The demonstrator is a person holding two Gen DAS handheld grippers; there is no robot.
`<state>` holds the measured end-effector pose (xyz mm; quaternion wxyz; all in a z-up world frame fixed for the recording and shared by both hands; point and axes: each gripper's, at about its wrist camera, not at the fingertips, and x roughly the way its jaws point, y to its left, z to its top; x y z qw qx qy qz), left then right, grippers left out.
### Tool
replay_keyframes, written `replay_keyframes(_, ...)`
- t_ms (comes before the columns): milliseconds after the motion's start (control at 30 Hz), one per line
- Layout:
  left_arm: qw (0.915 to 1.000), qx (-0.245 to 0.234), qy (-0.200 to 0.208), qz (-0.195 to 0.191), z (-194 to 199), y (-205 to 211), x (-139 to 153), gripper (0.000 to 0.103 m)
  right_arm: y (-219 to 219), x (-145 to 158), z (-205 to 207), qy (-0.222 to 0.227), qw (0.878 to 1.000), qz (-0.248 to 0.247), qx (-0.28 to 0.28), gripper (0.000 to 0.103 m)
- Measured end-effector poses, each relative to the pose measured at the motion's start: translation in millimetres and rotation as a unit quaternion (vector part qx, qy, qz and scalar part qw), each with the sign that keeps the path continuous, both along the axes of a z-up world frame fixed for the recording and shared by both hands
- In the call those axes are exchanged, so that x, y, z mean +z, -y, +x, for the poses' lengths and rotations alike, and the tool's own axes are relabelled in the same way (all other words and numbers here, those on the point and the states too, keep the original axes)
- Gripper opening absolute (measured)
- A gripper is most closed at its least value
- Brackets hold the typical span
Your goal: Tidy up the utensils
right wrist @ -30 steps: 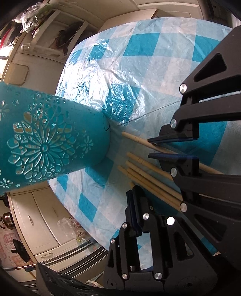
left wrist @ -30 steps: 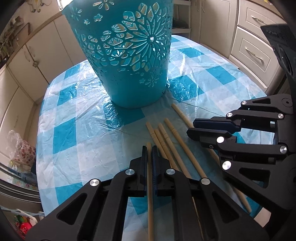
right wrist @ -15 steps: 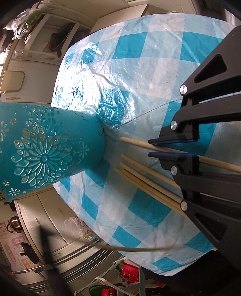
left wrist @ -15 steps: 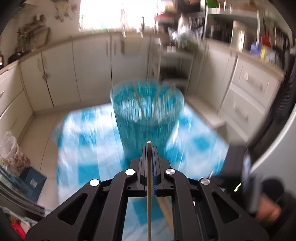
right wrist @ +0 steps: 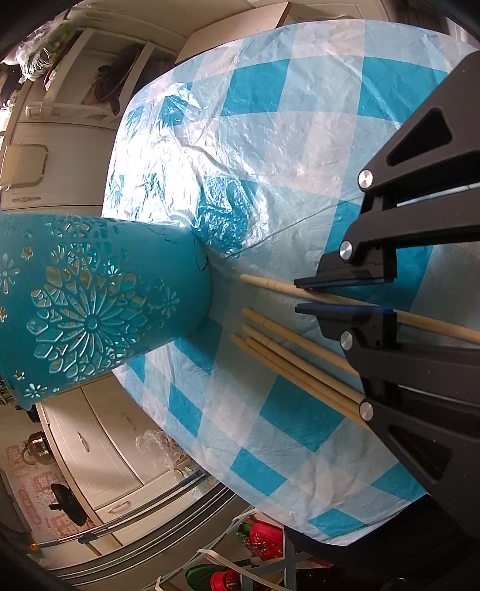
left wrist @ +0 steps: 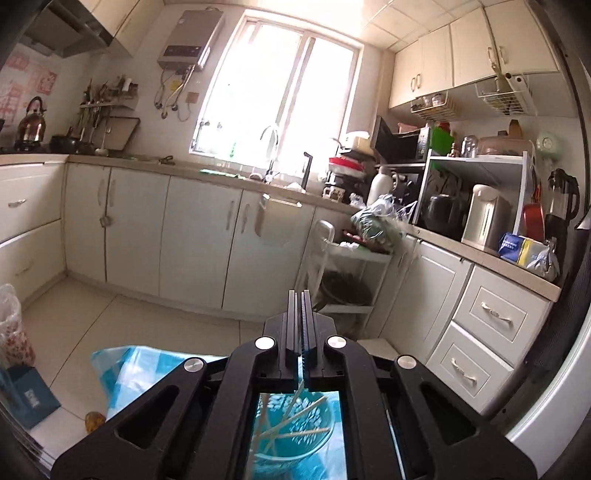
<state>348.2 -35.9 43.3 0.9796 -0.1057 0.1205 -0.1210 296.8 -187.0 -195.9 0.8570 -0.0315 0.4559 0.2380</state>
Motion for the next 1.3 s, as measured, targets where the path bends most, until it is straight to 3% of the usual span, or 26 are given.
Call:
replay_keyframes(200, 0.9999, -0.001, -0.011, 0.006, 1, 1, -2, 0.002, 1, -1, 2, -0.002, 1.0, 0.006, 0.003, 0.009)
replay_keyframes(267, 0.9989, 0.023, -0.033, 0.025, -7, -15, -15, 0.002, 3, -1, 3, -0.005, 1.0, 0.011, 0.004, 0.009)
replay_keyframes(333, 0.9943, 0.046, -0.084, 0.046, -6, -36, -38, 0.007, 3, -1, 4, -0.007, 1.0, 0.014, 0.005, 0.008)
replay_keyframes(367, 0.9872, 0.071, -0.128, 0.064, 0, -51, -60, 0.01, 3, -1, 5, -0.008, 1.0, 0.014, 0.005, 0.008)
replay_keyframes(433, 0.9657, 0.112, -0.22, 0.081, 19, -85, -108, 0.03, 2, -1, 4, -0.006, 1.0, 0.009, 0.005, 0.008)
replay_keyframes(533, 0.941, 0.111, -0.307, 0.088, 43, -100, -157, 0.031, -1, 0, 2, -0.001, 1.0, -0.001, 0.006, 0.008)
replay_keyframes(633, 0.932, 0.085, -0.319, 0.15, 62, -73, -187, 0.043, -1, -1, 2, -0.002, 1.0, 0.003, 0.004, 0.008)
replay_keyframes(767, 0.9201, 0.063, -0.321, 0.215, 88, -37, -219, 0.044, 1, -2, 3, -0.005, 1.0, 0.009, 0.003, 0.008)
replay_keyframes(967, 0.9092, 0.057, -0.33, 0.247, 128, -18, -238, 0.046, 4, 0, 3, -0.005, 1.0, 0.007, 0.006, 0.008)
replay_keyframes(1033, 0.9111, 0.052, -0.328, 0.244, 133, -19, -241, 0.046, 3, 0, 4, -0.006, 1.0, 0.007, 0.008, 0.008)
replay_keyframes(1067, 0.913, 0.044, -0.331, 0.235, 134, -22, -240, 0.043, 3, 0, 4, -0.006, 1.0, 0.007, 0.009, 0.008)
replay_keyframes(1133, 0.9149, 0.028, -0.335, 0.223, 135, -27, -241, 0.009, 2, 0, 5, -0.007, 1.0, 0.007, 0.01, 0.008)
replay_keyframes(1200, 0.9124, 0.014, -0.341, 0.226, 127, -27, -239, 0.005, 2, 0, 6, -0.008, 1.0, 0.008, 0.01, 0.008)
replay_keyframes(1300, 0.9216, 0.006, -0.338, 0.191, 106, -38, -226, 0.005, 1, 0, 6, -0.008, 1.0, 0.008, 0.009, 0.008)
